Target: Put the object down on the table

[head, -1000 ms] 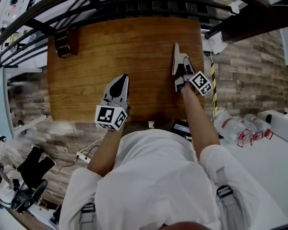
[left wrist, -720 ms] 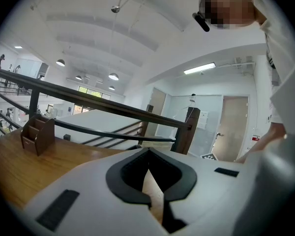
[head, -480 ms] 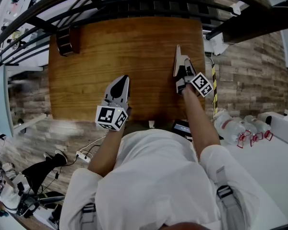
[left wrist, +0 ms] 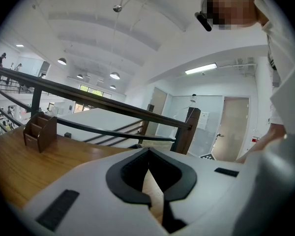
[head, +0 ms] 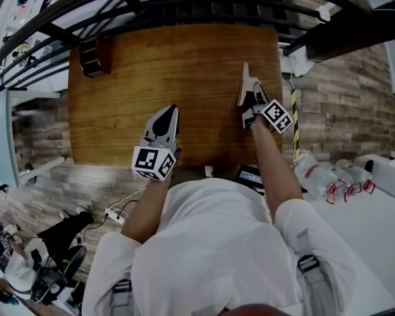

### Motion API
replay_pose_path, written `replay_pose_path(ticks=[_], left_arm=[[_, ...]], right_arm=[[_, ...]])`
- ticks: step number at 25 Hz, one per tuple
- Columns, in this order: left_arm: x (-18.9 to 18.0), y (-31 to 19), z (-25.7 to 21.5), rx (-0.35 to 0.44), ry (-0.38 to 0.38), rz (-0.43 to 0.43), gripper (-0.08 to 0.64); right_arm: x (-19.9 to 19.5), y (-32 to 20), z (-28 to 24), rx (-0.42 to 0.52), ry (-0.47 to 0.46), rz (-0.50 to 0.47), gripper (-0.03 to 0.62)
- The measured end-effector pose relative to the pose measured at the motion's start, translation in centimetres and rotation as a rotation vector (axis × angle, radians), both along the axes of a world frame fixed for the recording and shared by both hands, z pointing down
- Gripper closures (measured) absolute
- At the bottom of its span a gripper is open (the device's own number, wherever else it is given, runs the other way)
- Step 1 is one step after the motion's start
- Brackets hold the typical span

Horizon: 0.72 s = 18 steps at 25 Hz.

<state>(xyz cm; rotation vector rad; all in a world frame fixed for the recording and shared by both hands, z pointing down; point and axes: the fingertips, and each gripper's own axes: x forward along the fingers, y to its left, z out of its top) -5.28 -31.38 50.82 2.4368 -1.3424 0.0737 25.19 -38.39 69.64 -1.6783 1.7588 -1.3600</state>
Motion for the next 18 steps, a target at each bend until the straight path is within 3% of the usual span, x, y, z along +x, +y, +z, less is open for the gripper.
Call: replay_pose_path(ticks=[9, 18], left_arm=[[0.46, 0.30, -0.17, -0.005, 0.005, 0.014, 0.545], [0.59, 0.71, -0.49, -0.009, 0.015, 0.016, 0.545]], right_arm=[[0.37, 0.06, 0.70, -0.085, -0.018, 0.001, 0.561], [0.11, 0.12, 0.63, -0.100, -0.057, -0.025, 0.561]])
